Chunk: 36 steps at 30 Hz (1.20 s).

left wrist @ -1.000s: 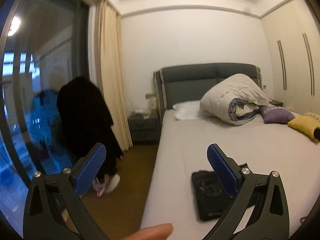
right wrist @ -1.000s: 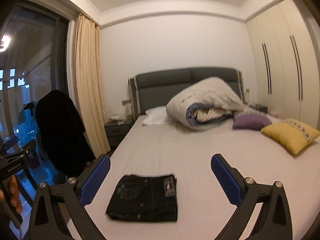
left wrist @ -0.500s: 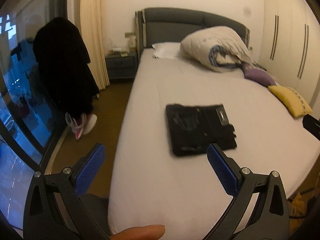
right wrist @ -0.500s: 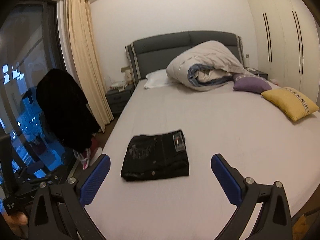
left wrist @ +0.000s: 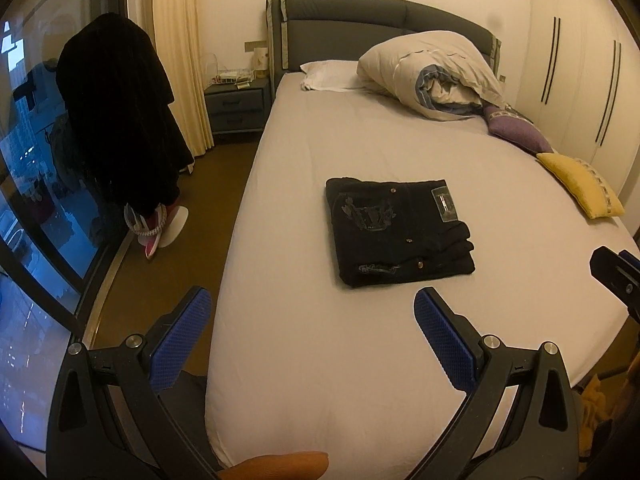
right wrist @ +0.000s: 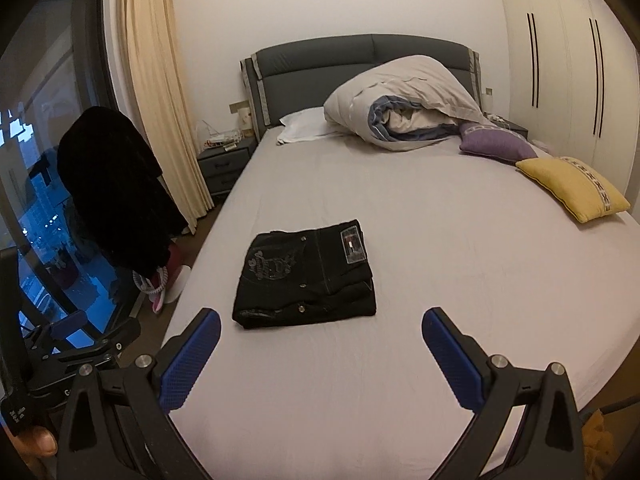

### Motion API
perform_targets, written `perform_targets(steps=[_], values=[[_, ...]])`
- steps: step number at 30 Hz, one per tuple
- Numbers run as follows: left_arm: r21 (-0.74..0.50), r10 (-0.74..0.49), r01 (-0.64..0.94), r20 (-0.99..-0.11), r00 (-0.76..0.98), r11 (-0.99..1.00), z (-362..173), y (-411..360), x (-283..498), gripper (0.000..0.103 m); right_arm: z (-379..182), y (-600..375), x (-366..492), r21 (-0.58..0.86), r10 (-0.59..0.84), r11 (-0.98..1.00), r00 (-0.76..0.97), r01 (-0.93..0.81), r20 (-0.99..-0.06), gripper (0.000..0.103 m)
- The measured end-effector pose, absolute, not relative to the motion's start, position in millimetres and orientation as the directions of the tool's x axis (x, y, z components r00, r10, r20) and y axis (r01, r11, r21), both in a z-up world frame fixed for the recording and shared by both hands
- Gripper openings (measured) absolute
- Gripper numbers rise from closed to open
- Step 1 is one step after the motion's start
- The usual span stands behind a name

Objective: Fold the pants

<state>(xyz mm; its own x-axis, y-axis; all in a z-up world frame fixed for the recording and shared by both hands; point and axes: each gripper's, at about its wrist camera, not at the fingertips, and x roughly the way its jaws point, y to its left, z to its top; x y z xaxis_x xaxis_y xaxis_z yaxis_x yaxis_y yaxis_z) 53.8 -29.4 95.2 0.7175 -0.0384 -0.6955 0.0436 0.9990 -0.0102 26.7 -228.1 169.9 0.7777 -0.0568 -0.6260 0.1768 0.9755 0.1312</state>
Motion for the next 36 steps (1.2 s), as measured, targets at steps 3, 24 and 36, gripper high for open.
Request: perform_targets(steps=[3, 24, 36], values=[[-0.008, -0.038, 0.045, -0.700, 0.714, 0.999, 90, -31, 60, 0.103, 166, -227, 29, 0.125, -0.061, 0.976, 0.768, 0.181, -0.637, 0.103], [0.009, -0.027, 0.048, -0.715, 0.699, 0.999, 74, -37, 76, 0.103, 156, -228, 40, 0.120, -0.047, 0.977, 0.734, 0.174, -0.678, 0.103], [0.007, -0.028, 0.047, -0.719, 0.694, 0.999, 71, -36, 78, 0.103, 150, -226, 40, 0.125, -0.039, 0.977, 0.726, 0.171, -0.686, 0.103]])
